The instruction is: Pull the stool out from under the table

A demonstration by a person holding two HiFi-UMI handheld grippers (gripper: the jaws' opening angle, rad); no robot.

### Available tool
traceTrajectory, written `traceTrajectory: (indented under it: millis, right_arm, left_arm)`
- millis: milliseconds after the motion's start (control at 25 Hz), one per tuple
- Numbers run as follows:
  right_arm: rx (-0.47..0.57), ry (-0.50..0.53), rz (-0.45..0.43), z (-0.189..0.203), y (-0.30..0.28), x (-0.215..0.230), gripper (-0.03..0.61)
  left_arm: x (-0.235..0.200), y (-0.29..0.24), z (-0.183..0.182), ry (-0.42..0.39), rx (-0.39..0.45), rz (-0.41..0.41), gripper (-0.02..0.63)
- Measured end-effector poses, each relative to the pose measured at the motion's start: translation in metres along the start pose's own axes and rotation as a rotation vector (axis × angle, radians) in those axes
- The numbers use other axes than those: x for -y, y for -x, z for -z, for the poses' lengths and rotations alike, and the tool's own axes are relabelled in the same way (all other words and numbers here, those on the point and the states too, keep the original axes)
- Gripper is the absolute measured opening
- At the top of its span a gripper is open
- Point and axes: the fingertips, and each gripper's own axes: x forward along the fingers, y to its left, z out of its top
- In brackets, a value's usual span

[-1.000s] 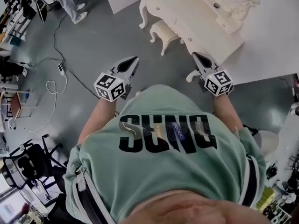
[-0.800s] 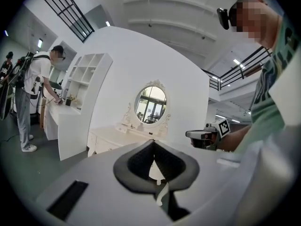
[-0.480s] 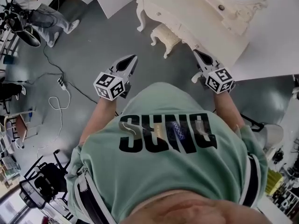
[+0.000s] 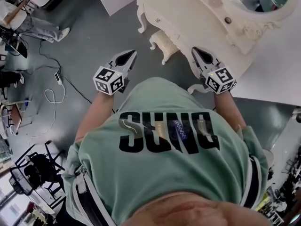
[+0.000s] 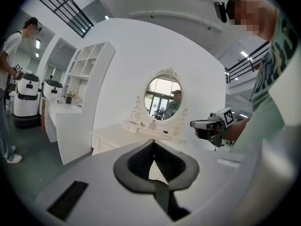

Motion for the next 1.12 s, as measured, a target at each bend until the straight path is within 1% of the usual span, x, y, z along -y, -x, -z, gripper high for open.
traceTrajectory:
  millis: [80,120,240,280,360,400,520,640,720,800,880,960,1120]
  right_arm:
    - [-0.012,0.033,-0.058,-0.001,-0.010,0.031,-0.006]
    - [-0.015,0.043,-0.086,-0.003,-0.015,0.044,-0.006]
    - [-0.011,0.062,-0.152,-0.012,-0.036,0.069,-0.006]
    - [-0.009,0.063,-0.162,-0.013,-0.045,0.074,-0.006]
    - [-0.007,0.048,-0.166,-0.010,-0.061,0.077,-0.006]
    - [-0.006,0.038,-0.161,-0.007,-0.070,0.075,-0.006]
    - [-0.026,0.008,-0.122,0.012,-0.097,0.062,-0.006]
    - [-0.077,-0.041,-0.062,0.047,-0.123,0.051,-0.006]
    - [-0.108,-0.062,-0.035,0.075,-0.147,0.049,-0.006]
    - [-0.138,-0.079,-0.026,0.110,-0.165,0.047,-0.006]
    - [-0.179,-0.095,-0.029,0.151,-0.171,0.047,-0.006]
    - [-0.213,-0.104,-0.027,0.190,-0.180,0.056,-0.006]
    - [-0.239,-0.089,-0.022,0.246,-0.201,0.073,-0.006]
  left_arm:
    - [0.002,-0.033,0.001,0.002,0.002,-0.062,0.008]
    - [0.005,-0.049,0.001,0.002,-0.002,-0.081,0.008]
    - [0.005,-0.090,0.001,-0.011,-0.031,-0.108,0.008]
    - [0.000,-0.099,0.001,-0.001,-0.035,-0.115,0.008]
    - [-0.013,-0.108,0.005,0.031,-0.045,-0.120,0.008]
    - [-0.021,-0.110,0.009,0.033,-0.055,-0.117,0.008]
    - [-0.049,-0.112,0.027,0.011,-0.097,-0.085,0.008]
    - [-0.078,-0.117,0.051,0.035,-0.123,-0.049,0.008]
    - [-0.102,-0.130,0.068,0.029,-0.134,-0.028,0.008]
    - [-0.120,-0.147,0.095,0.018,-0.150,-0.014,0.008]
    - [-0.128,-0.164,0.131,0.041,-0.165,-0.018,0.008]
    - [-0.144,-0.184,0.164,0.073,-0.169,-0.038,0.008]
    - [-0.174,-0.225,0.225,0.097,-0.177,-0.062,0.008]
